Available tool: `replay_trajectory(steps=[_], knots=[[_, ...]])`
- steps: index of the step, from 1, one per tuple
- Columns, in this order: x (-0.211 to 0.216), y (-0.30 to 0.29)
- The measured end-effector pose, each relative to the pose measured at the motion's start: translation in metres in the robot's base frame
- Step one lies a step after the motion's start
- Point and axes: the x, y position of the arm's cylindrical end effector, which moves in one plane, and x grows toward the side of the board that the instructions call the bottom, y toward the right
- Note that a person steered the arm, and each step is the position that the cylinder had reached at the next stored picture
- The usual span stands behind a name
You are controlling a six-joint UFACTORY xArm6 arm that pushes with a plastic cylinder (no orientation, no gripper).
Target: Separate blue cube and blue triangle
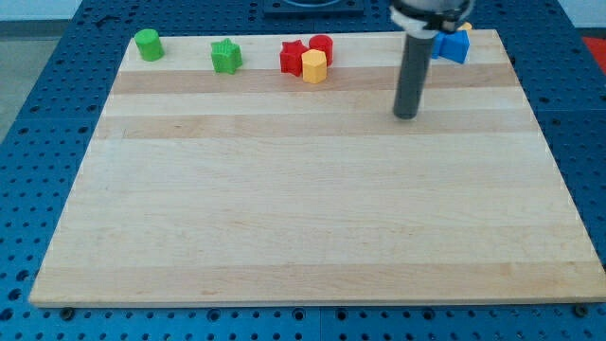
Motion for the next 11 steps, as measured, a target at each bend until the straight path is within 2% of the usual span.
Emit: replay_trajectory(steps=[1,2,4,6,7,9,11], knots=[[-0.008,0.013],[-0.011,0.057],[-0.045,0.112],[-0.127,0.136],[-0.137,0.132],[-0.131,0.062],[-0.093,0.027]])
